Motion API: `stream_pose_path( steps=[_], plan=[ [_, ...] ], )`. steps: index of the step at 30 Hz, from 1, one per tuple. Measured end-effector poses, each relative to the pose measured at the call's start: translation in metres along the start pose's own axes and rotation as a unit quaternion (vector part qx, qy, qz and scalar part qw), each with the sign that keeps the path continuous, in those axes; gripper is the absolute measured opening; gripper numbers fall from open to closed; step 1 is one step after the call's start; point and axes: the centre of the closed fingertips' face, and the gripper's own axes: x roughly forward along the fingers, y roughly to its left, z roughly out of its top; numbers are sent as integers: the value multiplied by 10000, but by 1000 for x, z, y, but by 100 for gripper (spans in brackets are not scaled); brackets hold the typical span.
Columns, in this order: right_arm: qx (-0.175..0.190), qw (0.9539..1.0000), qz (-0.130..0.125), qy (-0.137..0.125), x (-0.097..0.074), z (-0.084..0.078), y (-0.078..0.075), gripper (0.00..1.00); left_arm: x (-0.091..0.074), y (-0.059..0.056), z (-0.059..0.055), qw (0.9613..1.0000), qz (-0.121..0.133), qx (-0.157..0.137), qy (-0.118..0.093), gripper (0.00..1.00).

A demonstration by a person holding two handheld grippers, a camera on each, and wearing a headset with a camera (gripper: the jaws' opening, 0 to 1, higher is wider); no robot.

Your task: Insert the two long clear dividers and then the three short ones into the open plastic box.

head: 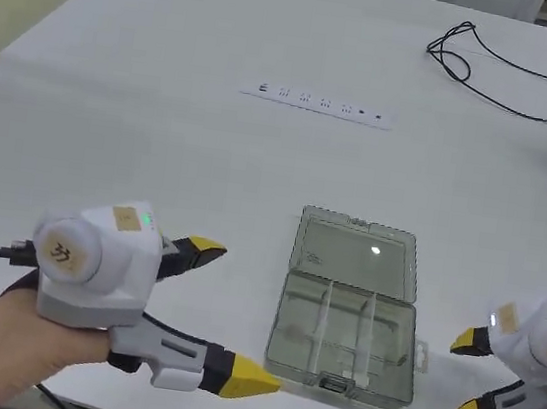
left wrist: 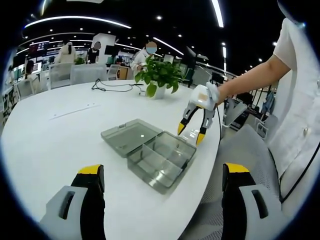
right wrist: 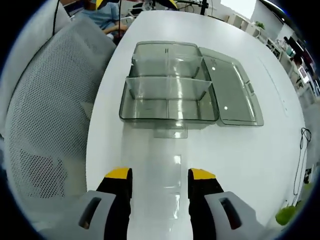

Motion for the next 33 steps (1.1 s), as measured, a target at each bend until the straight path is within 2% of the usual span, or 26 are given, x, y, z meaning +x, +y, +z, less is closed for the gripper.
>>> stream_pose_path(
  steps=[5, 16, 24, 33],
  plan=[
    [-37, 10000, 8, 80, 5, -6, -4, 42, 0, 0, 0, 10000, 2, -20, 0, 100],
    [-220, 9995, -20, 224, 10, -9, -1, 39, -2, 1, -1, 10000, 42, -50, -1, 100],
    [-117, 9998, -75, 141, 10, -7, -1, 33, -3, 1, -2, 10000, 45, -52, 14, 100],
    [-84, 9997, -132, 169, 9, -7, -1, 33, -6, 1, -3, 10000, 54, -63, 11, 100]
  ],
)
